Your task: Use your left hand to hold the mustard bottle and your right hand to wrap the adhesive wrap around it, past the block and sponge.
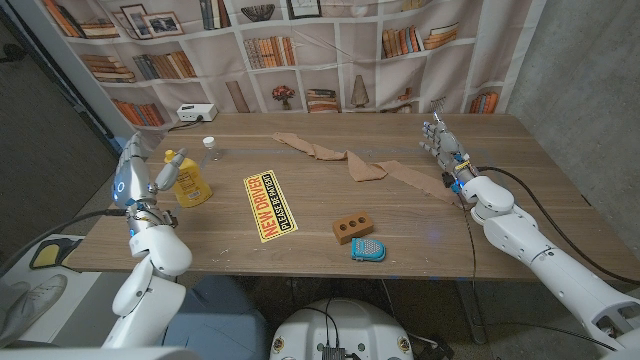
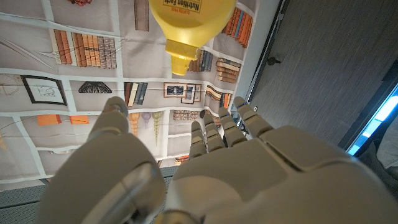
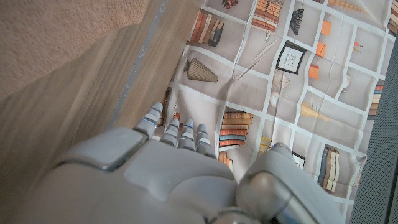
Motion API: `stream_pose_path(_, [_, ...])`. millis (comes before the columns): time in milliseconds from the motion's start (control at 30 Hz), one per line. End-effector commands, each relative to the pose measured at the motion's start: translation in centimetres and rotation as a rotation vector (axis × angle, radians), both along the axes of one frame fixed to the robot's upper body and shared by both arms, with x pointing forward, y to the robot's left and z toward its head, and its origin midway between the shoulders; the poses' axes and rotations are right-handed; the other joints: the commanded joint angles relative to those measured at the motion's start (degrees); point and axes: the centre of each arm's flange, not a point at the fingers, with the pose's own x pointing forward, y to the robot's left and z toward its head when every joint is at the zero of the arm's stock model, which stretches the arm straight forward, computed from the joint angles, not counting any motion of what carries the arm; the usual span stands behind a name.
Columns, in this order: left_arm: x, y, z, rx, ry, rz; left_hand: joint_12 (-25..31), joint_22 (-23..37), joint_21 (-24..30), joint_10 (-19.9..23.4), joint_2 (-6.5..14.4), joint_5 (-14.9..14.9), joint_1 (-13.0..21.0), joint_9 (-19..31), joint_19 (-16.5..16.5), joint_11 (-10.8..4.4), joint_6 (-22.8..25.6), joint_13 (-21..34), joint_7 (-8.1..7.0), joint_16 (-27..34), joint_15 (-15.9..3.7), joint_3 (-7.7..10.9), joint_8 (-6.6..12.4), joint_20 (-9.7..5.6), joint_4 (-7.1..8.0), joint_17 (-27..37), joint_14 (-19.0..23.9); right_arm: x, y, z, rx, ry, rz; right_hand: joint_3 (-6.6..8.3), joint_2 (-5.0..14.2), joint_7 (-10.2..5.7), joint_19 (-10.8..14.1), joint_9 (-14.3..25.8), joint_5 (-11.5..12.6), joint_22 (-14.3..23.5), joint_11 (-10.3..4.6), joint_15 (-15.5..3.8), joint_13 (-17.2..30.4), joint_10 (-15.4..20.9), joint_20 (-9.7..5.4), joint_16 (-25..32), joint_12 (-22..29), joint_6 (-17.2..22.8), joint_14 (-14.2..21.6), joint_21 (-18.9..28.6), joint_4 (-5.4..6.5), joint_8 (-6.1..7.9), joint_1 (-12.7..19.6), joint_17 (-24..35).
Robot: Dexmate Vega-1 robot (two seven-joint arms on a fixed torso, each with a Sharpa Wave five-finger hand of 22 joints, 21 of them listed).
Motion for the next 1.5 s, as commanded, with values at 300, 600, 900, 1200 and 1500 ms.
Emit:
stream_pose_path(300, [0.8,0.9,-0.3,-0.028,0.049,-0.003,-0.1,0.3,0.4,0.1,0.9,-0.1,0.2,0.2,0.6,2.04,0.1,0.3,1.11,-0.2,0.39,-0.6,-0.24,-0.08,-0.03,0.2,0.3,-0.1,-0.3,0.0,0.003,0.007,-0.003,0.01,0.38,-0.02,-0.1,0.2,0.0,0.2,-0.06,-0.23,0.2,0.3,0.19,0.2,0.0,0.4,-0.1,0.4,-0.36,0.13,-0.3,0.0])
stream_pose_path(600, [0.8,1.1,-0.3,-0.045,0.056,-0.006,-0.3,0.4,0.4,-0.4,1.0,-0.1,0.0,0.2,0.6,2.79,-0.2,0.4,1.65,-0.3,0.62,-0.89,-0.36,-0.3,0.07,0.2,0.2,0.0,-0.4,-0.2,0.006,0.009,-0.001,-0.01,0.37,-0.12,-0.1,0.2,0.0,0.2,-0.03,-0.27,0.2,0.3,0.19,0.2,0.0,0.5,0.0,0.4,-0.39,0.16,-0.3,0.0])
stream_pose_path(900, [0.9,1.0,-0.4,-0.04,0.078,0.007,-0.3,0.4,0.8,-0.3,1.2,0.0,0.3,0.2,1.7,2.92,-0.1,0.5,1.76,-0.4,0.58,-0.9,-0.35,-0.94,-0.07,0.1,0.2,0.1,-0.4,-0.3,0.014,0.013,0.0,-0.01,0.39,-0.13,-0.2,0.2,0.0,0.2,-0.07,-0.32,0.2,0.3,0.19,0.2,0.0,0.4,-0.1,0.3,-0.41,0.14,-0.3,0.0])
stream_pose_path(1200, [1.4,1.0,-0.4,-0.046,0.098,0.011,-0.3,0.5,0.9,-0.1,1.4,0.1,0.7,0.2,2.0,4.28,0.0,0.6,2.41,-0.5,1.3,-0.96,-0.32,-1.05,-0.22,0.0,0.1,0.2,-0.5,-0.3,0.008,0.014,-0.001,-0.01,0.43,-0.14,-0.2,0.2,0.0,0.2,-0.02,-0.27,0.2,0.3,0.19,0.2,0.0,0.5,0.0,0.3,-0.43,0.16,-0.3,0.0])
stream_pose_path(1500, [2.0,1.1,-0.5,-0.058,0.097,0.014,-0.8,0.5,0.7,-1.3,1.6,0.1,0.6,0.2,1.4,7.19,-0.4,0.8,3.13,-1.1,3.96,-1.4,-0.52,-0.64,-0.1,0.0,-1.2,0.4,-0.7,-0.2,0.013,0.016,-0.004,-0.02,0.43,-0.13,-0.2,0.2,-0.1,0.2,0.02,-0.29,0.2,0.3,0.19,0.2,0.0,0.5,0.0,0.4,-0.44,0.13,-0.4,0.0])
